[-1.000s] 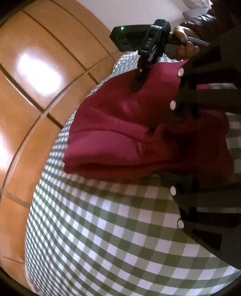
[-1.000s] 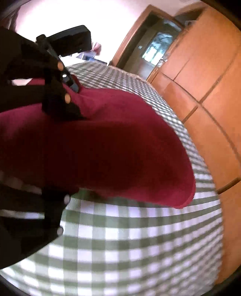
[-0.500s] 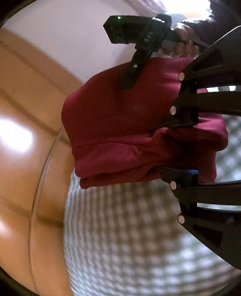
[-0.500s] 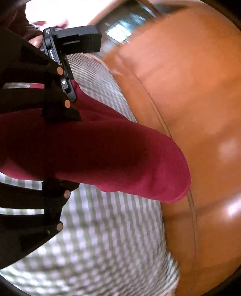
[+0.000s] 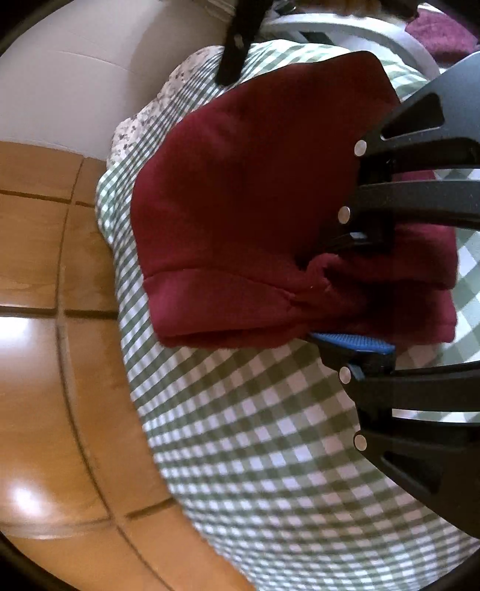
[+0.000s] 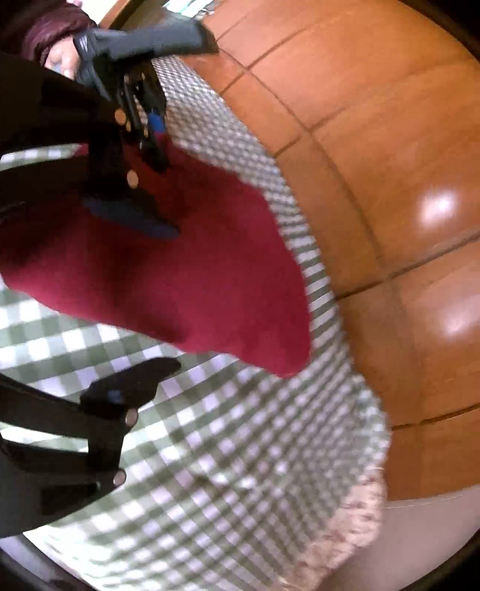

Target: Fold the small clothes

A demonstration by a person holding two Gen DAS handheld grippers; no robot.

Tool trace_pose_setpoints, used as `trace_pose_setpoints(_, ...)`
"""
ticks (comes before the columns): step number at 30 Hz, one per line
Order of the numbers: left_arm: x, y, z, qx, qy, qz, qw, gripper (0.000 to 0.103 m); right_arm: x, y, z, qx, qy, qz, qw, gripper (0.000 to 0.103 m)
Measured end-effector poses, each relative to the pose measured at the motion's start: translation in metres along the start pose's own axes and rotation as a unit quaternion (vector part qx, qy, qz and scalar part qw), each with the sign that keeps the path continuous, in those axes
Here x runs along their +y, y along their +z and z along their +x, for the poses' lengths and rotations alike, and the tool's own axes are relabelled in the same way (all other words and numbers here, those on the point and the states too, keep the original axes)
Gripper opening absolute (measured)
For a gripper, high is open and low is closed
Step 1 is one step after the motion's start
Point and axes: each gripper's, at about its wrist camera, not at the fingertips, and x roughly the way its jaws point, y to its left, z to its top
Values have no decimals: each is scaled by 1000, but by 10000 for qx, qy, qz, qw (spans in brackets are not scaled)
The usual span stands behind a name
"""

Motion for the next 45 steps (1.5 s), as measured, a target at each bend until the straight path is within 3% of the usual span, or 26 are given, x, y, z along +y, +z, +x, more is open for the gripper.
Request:
trace_pose_setpoints(4,8,-12,-4,-23,198,-315,9993,35,35,-22,-1,283,264,-446,9983,51)
trace_pose_setpoints(7,11,-22,-1,16,343,-375,9987,35,46,-53,25,603,-125,-579,9964,52)
trace_pose_setpoints(11,7,-21,-3,22,431,-285,9987,37,46,-57,25,436,-289,-428,9977,52)
trace_pose_setpoints(15,19,-23,-18,30,373,-820,9959,60,49,-49,26,418,-412,-497,9970,66)
trace_pose_setpoints(18,18,-29,-38,-161,442,-913,9947,63,57,-53,22,387,-486,-486,9969,80)
trace_pose_setpoints(21,16,-35,-62,-465,603,-1000,9921,71,61,-57,16,339,-671,-229,9969,80)
trace_pose_setpoints(24,19,-41,-80,-628,698,-1144,9890,72,62,-58,9,191,-1028,-10,9945,86)
trace_pose_setpoints(31,21,-54,-106,-793,852,-1304,9846,72,81,-68,-18,-274,-1553,-133,9874,97)
trace_pose_setpoints(33,20,-58,-112,-825,903,-1331,9835,78,84,-69,-22,-354,-1642,-173,9856,100)
trace_pose_setpoints(43,16,-71,-137,-1067,1210,-1373,9773,79,90,-78,-27,-447,-1979,51,9792,100)
trace_pose_setpoints(45,16,-74,-140,-1102,1258,-1413,9758,86,91,-78,-26,-447,-2030,52,9781,100)
